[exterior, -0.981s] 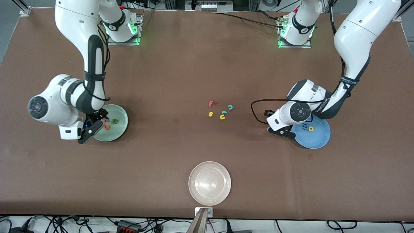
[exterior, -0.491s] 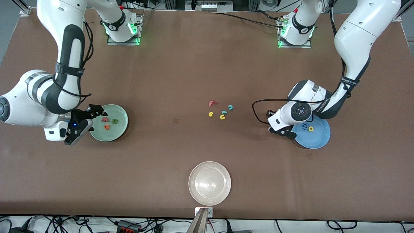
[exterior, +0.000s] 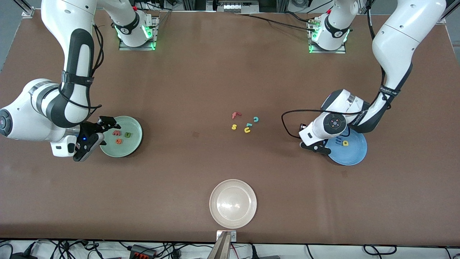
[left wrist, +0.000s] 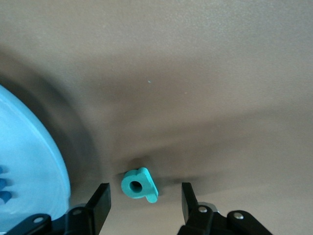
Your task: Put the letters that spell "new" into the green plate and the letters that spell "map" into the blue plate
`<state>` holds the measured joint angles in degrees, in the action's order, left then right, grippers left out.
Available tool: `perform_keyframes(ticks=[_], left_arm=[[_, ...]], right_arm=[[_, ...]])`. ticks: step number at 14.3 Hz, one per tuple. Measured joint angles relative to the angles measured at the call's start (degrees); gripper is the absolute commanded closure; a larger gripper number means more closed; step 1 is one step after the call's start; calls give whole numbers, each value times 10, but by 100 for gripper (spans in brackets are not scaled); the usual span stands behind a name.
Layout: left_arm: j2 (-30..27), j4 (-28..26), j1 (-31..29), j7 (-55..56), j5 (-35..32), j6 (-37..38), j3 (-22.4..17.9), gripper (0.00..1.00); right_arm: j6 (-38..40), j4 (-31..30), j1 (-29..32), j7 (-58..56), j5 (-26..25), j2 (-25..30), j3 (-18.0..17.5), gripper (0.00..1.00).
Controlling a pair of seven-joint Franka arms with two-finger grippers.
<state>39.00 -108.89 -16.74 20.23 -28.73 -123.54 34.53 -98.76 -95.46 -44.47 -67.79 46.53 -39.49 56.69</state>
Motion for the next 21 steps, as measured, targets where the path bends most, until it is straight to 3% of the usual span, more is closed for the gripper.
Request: perform_keyframes(ticks=[1, 4, 7, 13, 16, 20, 21], left_arm=[[0, 0, 0, 0, -1, -1, 0, 38], [0, 0, 0, 0, -1, -3, 0, 62], [5, 0, 0, 0, -1, -9, 0, 77], [1, 12, -1, 0, -3, 2, 1, 81], [-12, 60, -2, -19, -3, 81, 7, 80], [-21, 116, -13, -97, -4, 142, 5, 79], [-20, 118, -21, -110, -4, 141, 2, 65]], right_arm=[[0, 1, 0, 0, 1, 0, 0, 0], [0, 3, -3, 0, 2, 0, -2, 0], [0, 3, -3, 0, 2, 0, -2, 0], [-13, 12, 0, 29, 1, 1, -21, 0], [-43, 19, 15, 83, -24, 10, -69, 0], [-105, 23, 110, 187, -139, 64, -220, 0], [-111, 24, 129, 215, -160, 78, -250, 0]])
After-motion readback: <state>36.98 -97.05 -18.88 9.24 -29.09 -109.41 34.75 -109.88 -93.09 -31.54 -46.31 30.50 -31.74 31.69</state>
